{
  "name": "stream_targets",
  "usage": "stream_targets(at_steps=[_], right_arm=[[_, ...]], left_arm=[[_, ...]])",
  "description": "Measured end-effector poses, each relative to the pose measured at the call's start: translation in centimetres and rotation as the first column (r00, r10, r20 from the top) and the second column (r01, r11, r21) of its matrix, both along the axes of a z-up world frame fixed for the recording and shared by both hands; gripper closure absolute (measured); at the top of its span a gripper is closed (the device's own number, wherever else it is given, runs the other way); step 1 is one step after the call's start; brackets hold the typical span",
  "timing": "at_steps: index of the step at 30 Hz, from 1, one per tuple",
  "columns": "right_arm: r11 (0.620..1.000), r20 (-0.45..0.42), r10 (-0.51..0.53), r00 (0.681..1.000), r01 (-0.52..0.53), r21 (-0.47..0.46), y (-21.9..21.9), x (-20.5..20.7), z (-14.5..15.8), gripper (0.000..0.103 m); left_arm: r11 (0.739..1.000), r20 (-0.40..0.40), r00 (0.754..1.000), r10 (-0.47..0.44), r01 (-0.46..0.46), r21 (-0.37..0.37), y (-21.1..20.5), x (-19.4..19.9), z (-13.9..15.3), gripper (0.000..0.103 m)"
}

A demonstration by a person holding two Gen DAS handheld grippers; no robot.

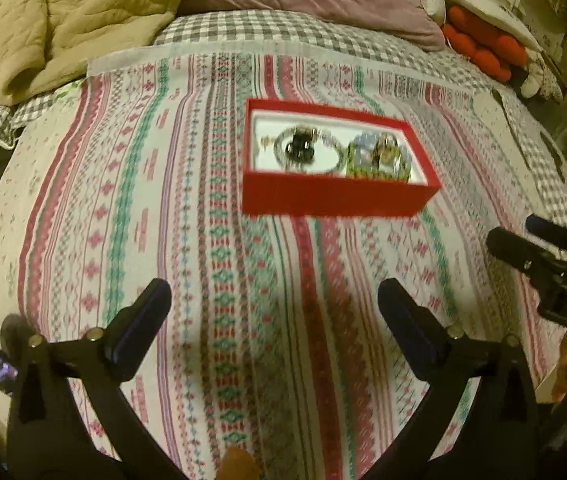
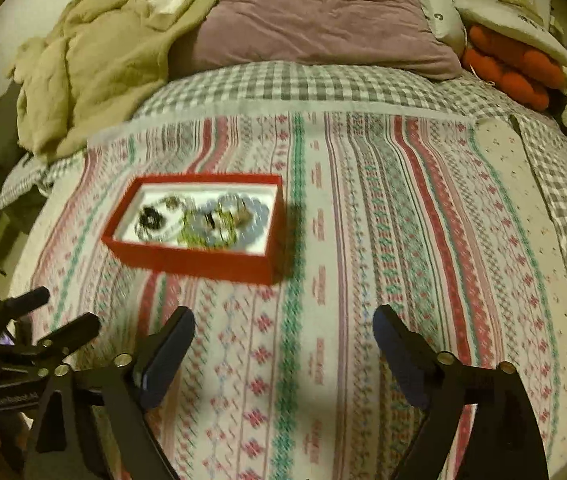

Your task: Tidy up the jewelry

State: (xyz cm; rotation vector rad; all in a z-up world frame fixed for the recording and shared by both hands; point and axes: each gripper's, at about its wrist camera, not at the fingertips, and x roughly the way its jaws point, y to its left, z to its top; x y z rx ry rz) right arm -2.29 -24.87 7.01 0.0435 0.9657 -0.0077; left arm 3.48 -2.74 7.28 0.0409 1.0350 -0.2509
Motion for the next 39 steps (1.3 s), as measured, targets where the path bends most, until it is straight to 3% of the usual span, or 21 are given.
stream_targets(at_steps=[5,11,17,39], right_arm=[[1.000,-0.054,-0.003,0.999,0.004,0.011,0.2,-1.3,-1.3,0.010],[0.999,-0.111,0.007,0.994,-0.012,-0.039,1.6,-2.2,-3.1,0.010],[0.996,-0.139,0.045,0.989,-0.055,-0.072,3.1,-2.2,-4.3,0.010],[0.995,-0.139,0.040,0.989,-0.053,-0.090,3.7,-1.8,-4.6,0.010]], left_arm=[[0.997,-0.002,1.000,0.023,-0.023,0.070,0.4,-1.7,-1.4,0.000],[0.995,-0.020,0.998,0.052,-0.050,0.091,1.1,-2.8,-2.8,0.000],[0.992,-0.030,0.996,0.080,-0.077,0.098,1.8,-2.6,-2.9,0.000],[0.993,-0.013,0.996,0.092,-0.091,0.071,1.7,-2.8,-2.3,0.000]])
